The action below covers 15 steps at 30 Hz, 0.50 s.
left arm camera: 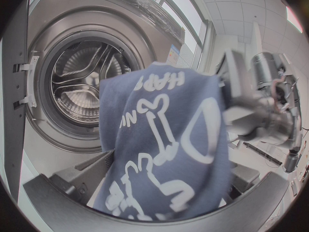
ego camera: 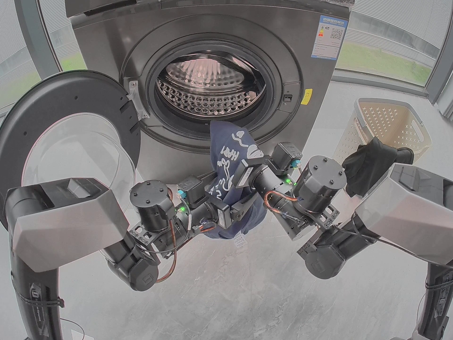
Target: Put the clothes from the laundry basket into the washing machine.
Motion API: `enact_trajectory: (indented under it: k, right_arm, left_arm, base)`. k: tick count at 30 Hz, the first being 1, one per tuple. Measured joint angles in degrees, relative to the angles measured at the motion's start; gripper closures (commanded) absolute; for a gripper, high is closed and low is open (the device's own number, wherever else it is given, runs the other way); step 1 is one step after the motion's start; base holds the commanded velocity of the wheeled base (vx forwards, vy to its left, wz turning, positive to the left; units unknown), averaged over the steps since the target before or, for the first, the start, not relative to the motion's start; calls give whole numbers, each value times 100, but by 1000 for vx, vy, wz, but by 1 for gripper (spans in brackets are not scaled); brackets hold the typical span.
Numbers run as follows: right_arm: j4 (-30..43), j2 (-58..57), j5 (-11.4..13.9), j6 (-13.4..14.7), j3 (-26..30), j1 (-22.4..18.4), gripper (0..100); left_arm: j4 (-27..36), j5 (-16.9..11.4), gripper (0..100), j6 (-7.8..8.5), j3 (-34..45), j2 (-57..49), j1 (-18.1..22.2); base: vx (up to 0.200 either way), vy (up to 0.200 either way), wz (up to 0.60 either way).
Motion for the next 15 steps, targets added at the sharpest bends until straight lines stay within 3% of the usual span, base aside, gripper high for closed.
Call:
enact_trajectory:
  k: [9,14,15]
  right_arm:
    - [-38,-105,-116,48,146,257,100]
    - [-62,-124,-123,57,183,284,100]
    - [-71,-127,-123,60,194,288,100]
  left_arm:
    - [2,330,0,-35,-625,562,85]
    - [0,796,0,-60,-969,767,129]
    - [-2,818,100,-71,-1006,789,135]
  base:
    - [0,0,0]
    - [0,0,0]
    - [0,0,0]
